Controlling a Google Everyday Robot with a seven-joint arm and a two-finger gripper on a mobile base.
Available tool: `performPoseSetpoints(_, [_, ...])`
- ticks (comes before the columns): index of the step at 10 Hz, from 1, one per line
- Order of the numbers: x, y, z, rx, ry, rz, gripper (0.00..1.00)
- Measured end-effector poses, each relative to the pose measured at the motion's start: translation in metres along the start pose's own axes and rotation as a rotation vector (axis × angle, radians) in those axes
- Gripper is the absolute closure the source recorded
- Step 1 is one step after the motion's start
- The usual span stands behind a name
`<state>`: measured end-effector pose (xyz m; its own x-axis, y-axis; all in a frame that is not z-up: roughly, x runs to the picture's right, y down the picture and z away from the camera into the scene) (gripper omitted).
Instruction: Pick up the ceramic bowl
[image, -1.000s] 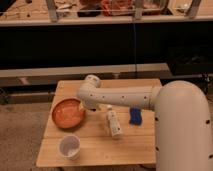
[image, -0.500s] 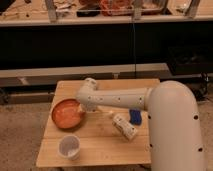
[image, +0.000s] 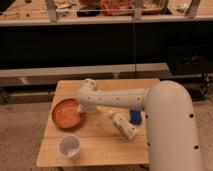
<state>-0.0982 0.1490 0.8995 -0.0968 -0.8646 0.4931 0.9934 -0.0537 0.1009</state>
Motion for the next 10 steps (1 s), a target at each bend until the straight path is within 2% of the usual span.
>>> performPoseSetpoints(1, [0.001,-0.002,0.000,0.001,0.000,-0.006,0.24])
performPoseSetpoints(2, [0.002,-0.004,-0.001,0.003,0.000,-0.010,0.31])
performPoseSetpoints(4, [0.002,-0.003,-0.001,0.000,0.000,-0.012,0.36])
performPoseSetpoints(8, [0.009,0.000,-0.009,0.000,0.014,-0.023,0.73])
performPoseSetpoints(10, [0.012,0.004,-0.015,-0.006,0.021,-0.030,0.85])
